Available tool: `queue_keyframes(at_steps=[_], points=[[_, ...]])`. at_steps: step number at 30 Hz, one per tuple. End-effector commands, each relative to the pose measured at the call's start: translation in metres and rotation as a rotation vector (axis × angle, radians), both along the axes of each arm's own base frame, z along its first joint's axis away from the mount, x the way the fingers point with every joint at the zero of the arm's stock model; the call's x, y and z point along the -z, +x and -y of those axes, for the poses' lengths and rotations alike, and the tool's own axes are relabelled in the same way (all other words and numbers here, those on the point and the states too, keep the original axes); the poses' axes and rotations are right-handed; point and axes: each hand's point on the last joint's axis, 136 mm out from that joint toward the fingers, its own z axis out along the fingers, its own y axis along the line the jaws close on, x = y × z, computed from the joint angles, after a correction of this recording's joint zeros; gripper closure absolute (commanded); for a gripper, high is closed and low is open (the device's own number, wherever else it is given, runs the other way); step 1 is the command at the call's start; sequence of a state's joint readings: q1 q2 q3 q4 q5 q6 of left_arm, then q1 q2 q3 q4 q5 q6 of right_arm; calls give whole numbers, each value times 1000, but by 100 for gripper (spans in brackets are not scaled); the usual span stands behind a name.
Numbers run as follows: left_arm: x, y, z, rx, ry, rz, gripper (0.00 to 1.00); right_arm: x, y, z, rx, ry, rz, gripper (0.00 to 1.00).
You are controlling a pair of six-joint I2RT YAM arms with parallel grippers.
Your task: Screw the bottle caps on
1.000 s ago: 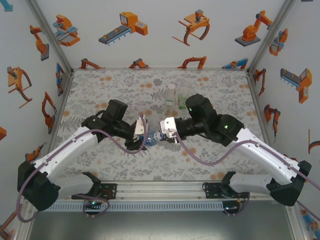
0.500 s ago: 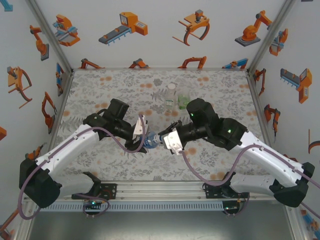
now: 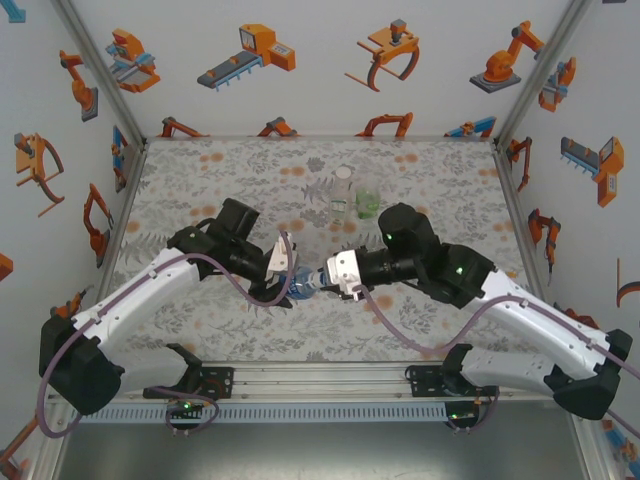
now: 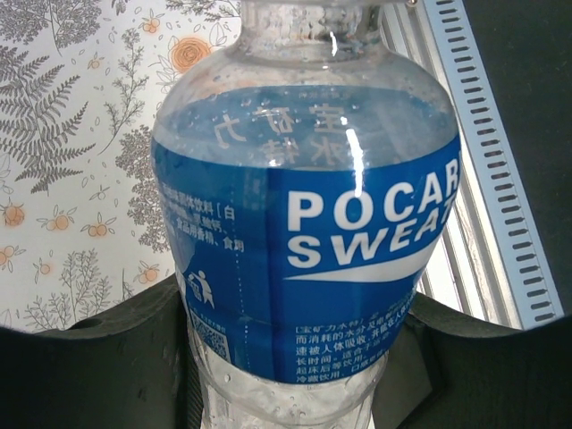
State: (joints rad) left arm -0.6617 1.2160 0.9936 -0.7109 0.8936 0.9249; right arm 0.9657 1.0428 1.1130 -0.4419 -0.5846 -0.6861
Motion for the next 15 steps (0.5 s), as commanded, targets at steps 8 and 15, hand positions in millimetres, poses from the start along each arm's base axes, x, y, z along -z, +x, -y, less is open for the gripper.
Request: queue_keyframes(at_steps=[8,15], points=[[-35,-4,7,41,-136,86,100,5,30,0,353,179,-452,100],[-38,2,7,3,-151,112,100,20,74,13,737,332,-893,100]])
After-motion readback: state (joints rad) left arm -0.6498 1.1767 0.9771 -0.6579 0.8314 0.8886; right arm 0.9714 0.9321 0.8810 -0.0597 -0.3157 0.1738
